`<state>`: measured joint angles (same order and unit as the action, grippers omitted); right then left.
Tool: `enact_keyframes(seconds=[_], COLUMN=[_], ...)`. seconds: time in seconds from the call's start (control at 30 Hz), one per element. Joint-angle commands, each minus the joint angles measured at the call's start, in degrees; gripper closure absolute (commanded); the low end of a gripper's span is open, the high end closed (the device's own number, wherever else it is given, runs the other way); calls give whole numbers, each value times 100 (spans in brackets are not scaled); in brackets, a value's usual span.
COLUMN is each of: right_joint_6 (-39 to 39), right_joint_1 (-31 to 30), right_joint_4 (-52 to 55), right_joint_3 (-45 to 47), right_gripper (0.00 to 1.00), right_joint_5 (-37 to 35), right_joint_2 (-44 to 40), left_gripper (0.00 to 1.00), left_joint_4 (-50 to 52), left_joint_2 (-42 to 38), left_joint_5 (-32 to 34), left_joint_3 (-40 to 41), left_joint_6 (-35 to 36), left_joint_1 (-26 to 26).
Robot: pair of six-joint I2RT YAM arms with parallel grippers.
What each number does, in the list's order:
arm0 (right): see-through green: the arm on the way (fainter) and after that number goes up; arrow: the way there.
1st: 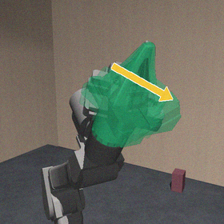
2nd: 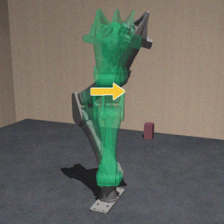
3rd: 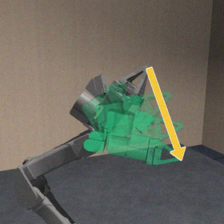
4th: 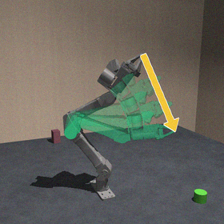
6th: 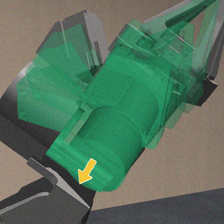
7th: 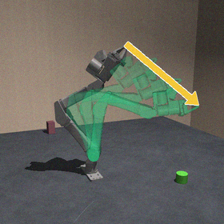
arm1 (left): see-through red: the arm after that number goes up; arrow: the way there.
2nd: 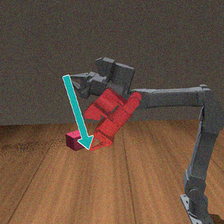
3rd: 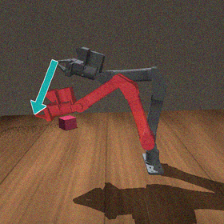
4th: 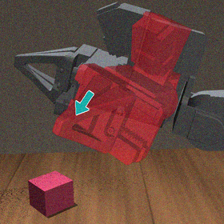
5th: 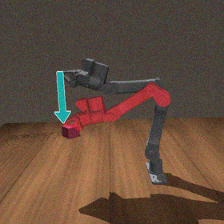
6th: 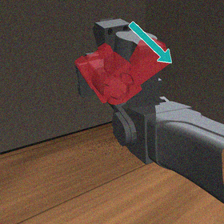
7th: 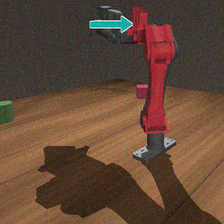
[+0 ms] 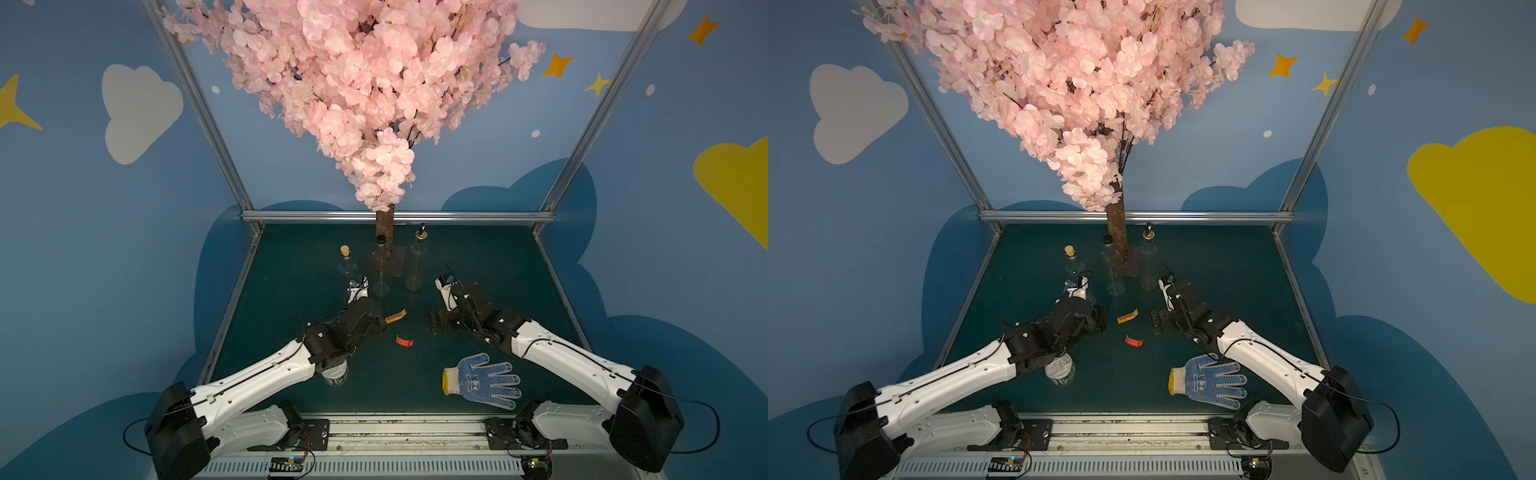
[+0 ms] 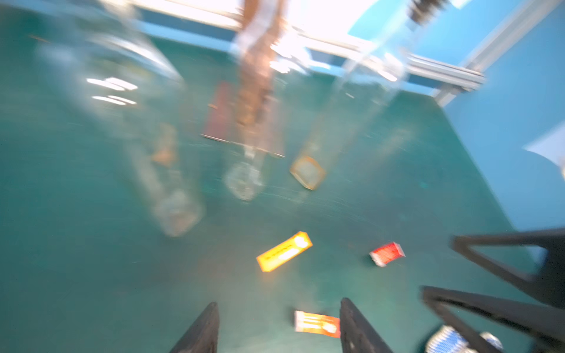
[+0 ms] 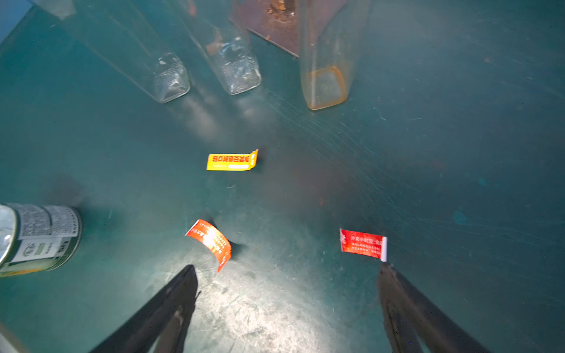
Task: Remove the label from the bottle
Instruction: Place the label at the center of the board, then reset both arms
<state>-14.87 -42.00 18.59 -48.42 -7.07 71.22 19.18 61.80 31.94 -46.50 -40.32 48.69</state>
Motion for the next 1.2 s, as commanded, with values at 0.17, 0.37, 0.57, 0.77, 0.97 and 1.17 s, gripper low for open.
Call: enact_keyframes(seconds=[0.17,0.37,0.57,0.77,0.97,1.17], right_joint_6=[-102,-170,-236,-216,-198,74], right_joint_1=[305,406,606,1278,2120,2672], right_joint_4=[245,161,79,-207,-720,-1124], right_joint_3=[-225,-74,42,130,158,79], right_gripper=[9,9,9,9,9,9], right_joint_5=[106,-189,-1073,-1762,-1544,-1385], right_joint_2=[-144,-361,-421,-359,-153,269], left_gripper=[31,31,27,23,2,0], left_joint_4=[713,659,-264,-1450,-2111,-2863], left_joint_2=[-764,-620,-139,525,1219,1806], left_joint_5=[227,-37,-325,-352,-505,-833], left_joint_3=[305,229,325,494,514,642], left_joint_6=[161,568,1298,2059,2406,2605], left_joint_1=[-1103,-1871,-2602,-3220,-3761,-4122])
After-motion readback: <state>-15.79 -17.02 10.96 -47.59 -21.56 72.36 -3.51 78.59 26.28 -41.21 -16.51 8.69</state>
